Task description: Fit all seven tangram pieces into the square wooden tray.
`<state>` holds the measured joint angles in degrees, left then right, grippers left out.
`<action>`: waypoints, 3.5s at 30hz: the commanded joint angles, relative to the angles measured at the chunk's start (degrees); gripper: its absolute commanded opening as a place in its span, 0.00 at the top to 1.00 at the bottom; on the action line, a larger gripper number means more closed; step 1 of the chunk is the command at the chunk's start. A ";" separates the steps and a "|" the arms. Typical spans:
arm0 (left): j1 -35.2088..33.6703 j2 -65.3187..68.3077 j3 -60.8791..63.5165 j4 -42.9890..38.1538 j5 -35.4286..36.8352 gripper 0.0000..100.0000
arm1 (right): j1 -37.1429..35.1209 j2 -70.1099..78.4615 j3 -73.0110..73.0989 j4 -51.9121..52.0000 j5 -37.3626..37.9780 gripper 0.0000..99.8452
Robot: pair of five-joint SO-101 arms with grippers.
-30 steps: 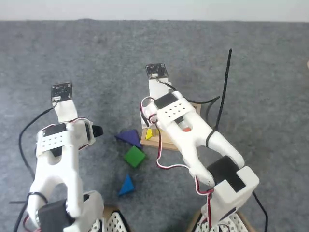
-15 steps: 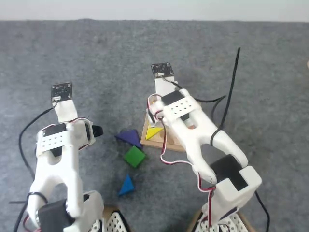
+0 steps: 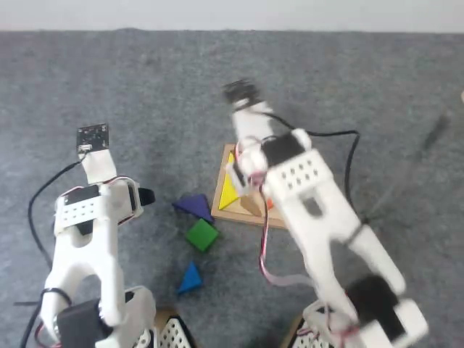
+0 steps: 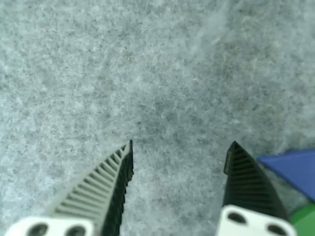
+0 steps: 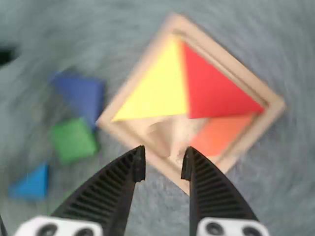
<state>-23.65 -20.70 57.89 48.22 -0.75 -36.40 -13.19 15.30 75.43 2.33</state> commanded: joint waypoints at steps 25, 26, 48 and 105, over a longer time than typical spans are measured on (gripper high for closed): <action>0.26 -2.20 -0.22 -0.97 -0.26 0.71 | 0.75 11.12 11.52 -20.53 11.69 0.87; 0.26 -2.20 -0.22 -0.97 -0.26 0.71 | 1.71 11.03 11.08 -20.53 11.60 0.87; 0.26 -2.20 -0.22 -0.97 -0.26 0.71 | -3.82 17.36 10.81 -26.15 7.30 0.87; 0.26 -2.20 -0.22 -0.97 -0.26 0.71 | 15.52 15.96 13.98 -25.19 15.12 0.87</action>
<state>-23.65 -20.70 57.89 48.22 -0.75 -23.12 0.53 33.49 51.25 16.75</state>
